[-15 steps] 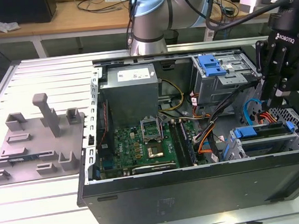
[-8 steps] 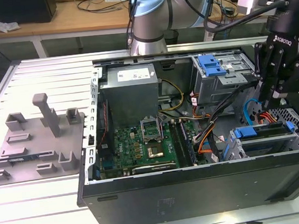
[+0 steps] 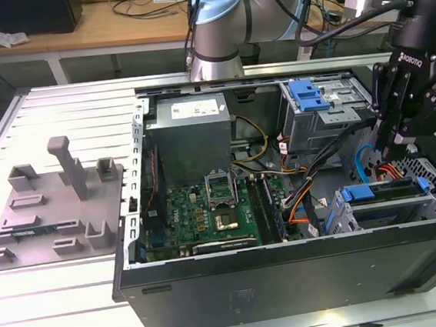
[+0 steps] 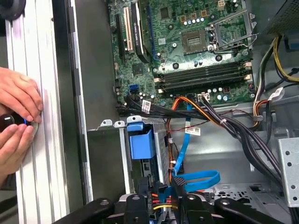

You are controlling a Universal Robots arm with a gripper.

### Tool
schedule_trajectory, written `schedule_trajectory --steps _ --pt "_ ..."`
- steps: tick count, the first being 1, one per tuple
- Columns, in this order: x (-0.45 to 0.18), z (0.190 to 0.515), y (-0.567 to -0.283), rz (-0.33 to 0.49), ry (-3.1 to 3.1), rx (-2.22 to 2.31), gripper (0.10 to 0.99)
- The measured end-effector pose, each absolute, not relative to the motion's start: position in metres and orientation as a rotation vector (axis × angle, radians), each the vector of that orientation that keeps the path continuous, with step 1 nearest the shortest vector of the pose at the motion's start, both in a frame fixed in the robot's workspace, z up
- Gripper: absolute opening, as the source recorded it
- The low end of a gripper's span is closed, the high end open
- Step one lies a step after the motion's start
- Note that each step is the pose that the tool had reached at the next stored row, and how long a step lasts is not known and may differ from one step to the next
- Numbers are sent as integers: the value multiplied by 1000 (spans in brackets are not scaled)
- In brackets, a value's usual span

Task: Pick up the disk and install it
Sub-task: 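Insert the second disk wire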

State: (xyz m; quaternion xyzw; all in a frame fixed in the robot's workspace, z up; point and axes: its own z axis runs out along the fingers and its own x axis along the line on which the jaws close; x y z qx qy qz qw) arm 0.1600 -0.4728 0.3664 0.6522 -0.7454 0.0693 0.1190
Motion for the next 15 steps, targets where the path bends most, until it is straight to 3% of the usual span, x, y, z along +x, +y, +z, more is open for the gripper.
schedule_trajectory --steps 15 --pt "160 363 -468 222 -2158 1915 333"
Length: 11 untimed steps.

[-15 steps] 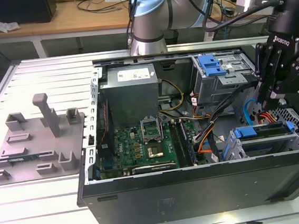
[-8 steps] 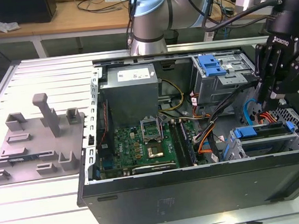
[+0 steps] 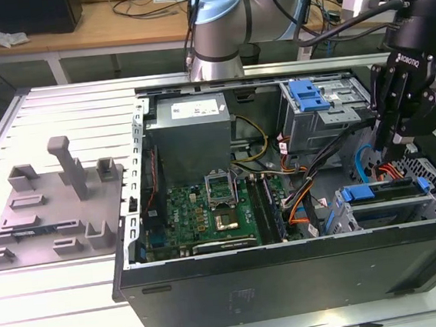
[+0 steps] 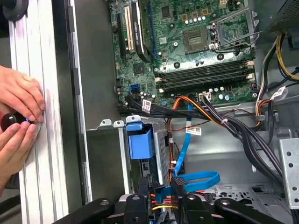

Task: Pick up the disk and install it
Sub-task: 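Insert the second disk wire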

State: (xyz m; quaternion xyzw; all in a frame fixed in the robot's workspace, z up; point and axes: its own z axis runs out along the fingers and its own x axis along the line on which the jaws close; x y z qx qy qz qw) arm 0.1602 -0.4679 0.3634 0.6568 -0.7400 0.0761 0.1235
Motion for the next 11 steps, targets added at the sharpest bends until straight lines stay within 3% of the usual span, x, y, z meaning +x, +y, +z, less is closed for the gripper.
schedule_trajectory --steps 11 --pt "160 360 -468 227 -2134 1944 333"
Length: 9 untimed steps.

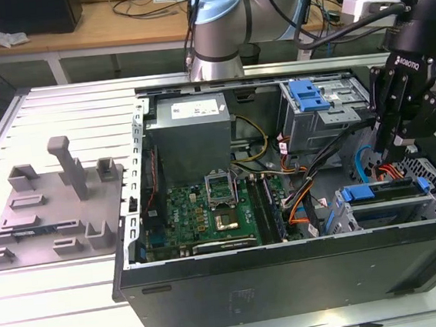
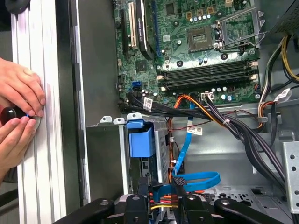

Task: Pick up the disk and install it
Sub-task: 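Insert the second disk wire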

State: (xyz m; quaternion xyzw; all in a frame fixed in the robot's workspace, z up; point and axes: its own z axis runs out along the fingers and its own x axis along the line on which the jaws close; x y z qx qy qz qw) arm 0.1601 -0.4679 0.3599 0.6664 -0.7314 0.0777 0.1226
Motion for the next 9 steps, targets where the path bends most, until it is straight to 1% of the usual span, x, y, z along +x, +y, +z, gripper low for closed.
schedule_trajectory --steps 2,3,4,5,9 --pt "160 359 -468 227 -2134 1944 318" --pt "160 359 -468 227 -2134 1944 251" --pt "160 359 -468 227 -2134 1944 251" --pt "160 359 -468 227 -2134 1944 161" --pt "160 359 -468 227 -2134 1944 161"
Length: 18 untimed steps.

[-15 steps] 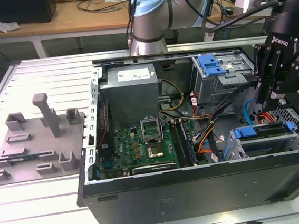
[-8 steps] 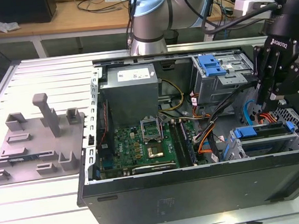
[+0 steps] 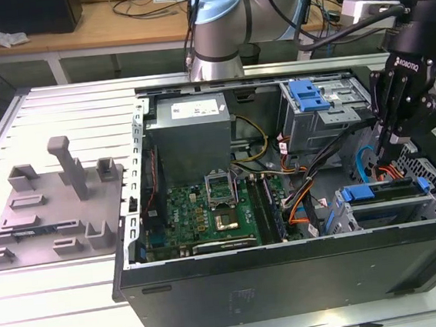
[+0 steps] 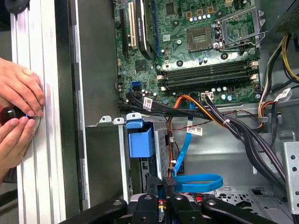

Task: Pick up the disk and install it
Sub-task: 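Insert the second disk wire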

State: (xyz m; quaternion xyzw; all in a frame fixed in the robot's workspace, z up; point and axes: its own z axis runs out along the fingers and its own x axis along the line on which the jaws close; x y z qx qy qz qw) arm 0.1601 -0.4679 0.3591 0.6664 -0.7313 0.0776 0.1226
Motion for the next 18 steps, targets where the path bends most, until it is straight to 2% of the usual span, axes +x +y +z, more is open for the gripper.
schedule_trajectory --steps 14,18 --pt "160 361 -471 225 -2149 1956 161" --pt "158 361 -482 203 -2176 1979 161"
